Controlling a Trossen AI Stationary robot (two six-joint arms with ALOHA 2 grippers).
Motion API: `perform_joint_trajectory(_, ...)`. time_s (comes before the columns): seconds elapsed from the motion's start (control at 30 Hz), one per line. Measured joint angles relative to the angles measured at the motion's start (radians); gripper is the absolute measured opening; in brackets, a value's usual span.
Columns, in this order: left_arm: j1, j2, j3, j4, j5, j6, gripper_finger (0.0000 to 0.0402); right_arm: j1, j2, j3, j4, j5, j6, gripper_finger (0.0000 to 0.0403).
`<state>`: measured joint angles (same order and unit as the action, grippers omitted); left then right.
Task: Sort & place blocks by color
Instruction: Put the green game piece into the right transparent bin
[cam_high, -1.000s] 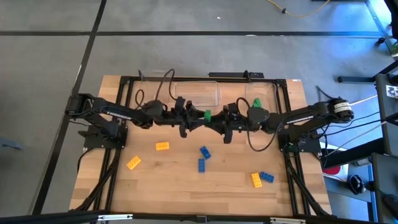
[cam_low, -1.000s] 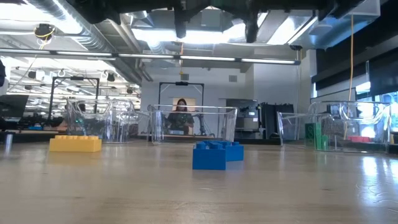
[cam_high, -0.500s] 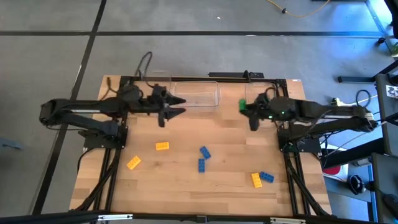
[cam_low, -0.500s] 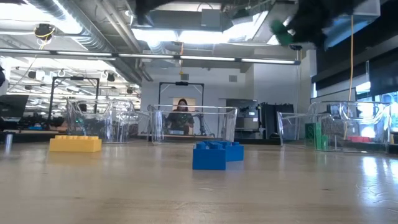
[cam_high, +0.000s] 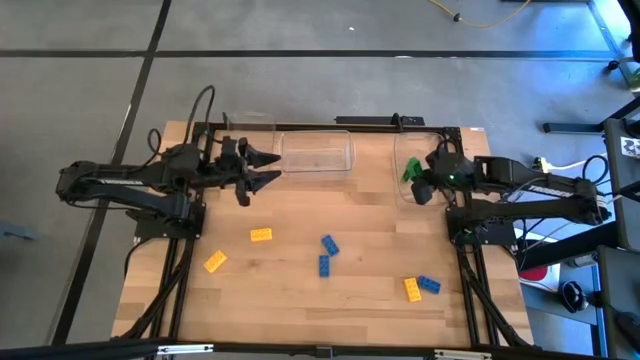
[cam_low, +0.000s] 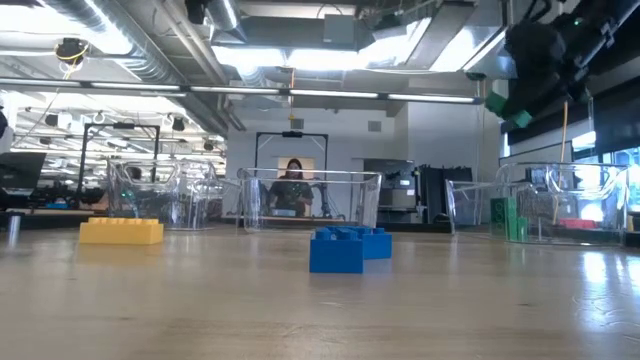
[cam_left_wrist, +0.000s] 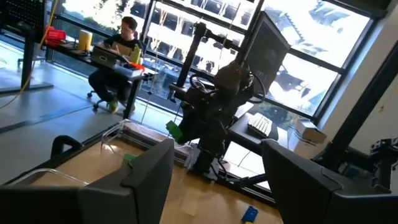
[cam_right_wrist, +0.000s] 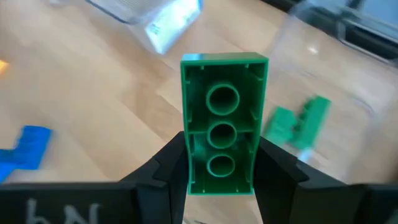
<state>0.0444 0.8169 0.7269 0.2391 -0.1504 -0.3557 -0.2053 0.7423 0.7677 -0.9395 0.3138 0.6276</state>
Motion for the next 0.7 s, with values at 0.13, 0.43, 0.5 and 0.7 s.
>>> perform_joint_trajectory(0.13, 0.000, 0.001, 0.000, 0.000, -0.025, 0.000, 0.0236, -0.042, 0.018, -0.002, -0.062, 0.000, 0.024, 0.0134)
perform_joint_trajectory(0.43, 0.000, 0.001, 0.000, 0.001, -0.058, -0.006, 0.0237, -0.104, 0.019, -0.118, -0.099, -0.065, 0.123, 0.0134)
perform_joint_trajectory(0.5, 0.000, 0.001, 0.000, 0.001, -0.071, -0.008, 0.0237, -0.106, 0.019, -0.146, -0.098, -0.071, 0.147, 0.0134)
perform_joint_trajectory(0.7, 0.000, 0.001, 0.000, 0.001, -0.073, -0.034, 0.0237, -0.107, 0.019, -0.205, -0.079, -0.074, 0.184, 0.0134)
